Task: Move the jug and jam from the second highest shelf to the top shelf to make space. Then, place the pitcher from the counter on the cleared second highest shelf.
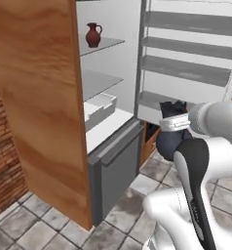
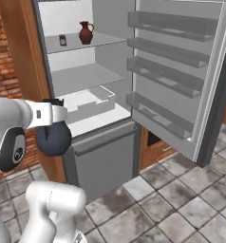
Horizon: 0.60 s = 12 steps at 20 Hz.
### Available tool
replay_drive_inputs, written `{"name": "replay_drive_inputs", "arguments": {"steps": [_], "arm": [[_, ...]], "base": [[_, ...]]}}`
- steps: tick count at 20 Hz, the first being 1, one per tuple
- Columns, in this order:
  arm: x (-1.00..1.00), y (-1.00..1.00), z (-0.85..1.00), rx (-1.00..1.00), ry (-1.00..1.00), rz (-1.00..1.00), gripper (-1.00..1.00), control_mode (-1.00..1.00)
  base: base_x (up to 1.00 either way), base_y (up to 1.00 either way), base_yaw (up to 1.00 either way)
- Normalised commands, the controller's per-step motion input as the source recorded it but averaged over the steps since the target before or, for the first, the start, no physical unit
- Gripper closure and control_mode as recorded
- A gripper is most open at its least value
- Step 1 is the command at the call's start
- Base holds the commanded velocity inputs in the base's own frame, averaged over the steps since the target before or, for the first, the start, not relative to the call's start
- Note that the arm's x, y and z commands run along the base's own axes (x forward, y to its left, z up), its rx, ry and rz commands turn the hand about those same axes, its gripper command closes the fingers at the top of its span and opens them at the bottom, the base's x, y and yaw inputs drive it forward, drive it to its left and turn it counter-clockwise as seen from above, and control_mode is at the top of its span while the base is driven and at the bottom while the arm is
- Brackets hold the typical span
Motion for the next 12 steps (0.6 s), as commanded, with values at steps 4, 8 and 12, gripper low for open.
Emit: {"name": "replay_drive_inputs", "arguments": {"steps": [4,8,12], "arm": [[0.0,0.0,0.0,0.0,0.0,0.0,1.0,1.0],[0.0,0.0,0.0,0.0,0.0,0.0,1.0,1.0],[0.0,0.0,0.0,0.0,0.0,0.0,1.0,1.0]], "base": [[1.0,0.0,-0.13],[1.0,-0.08,-0.02],[1.0,-0.23,0.08]]}}
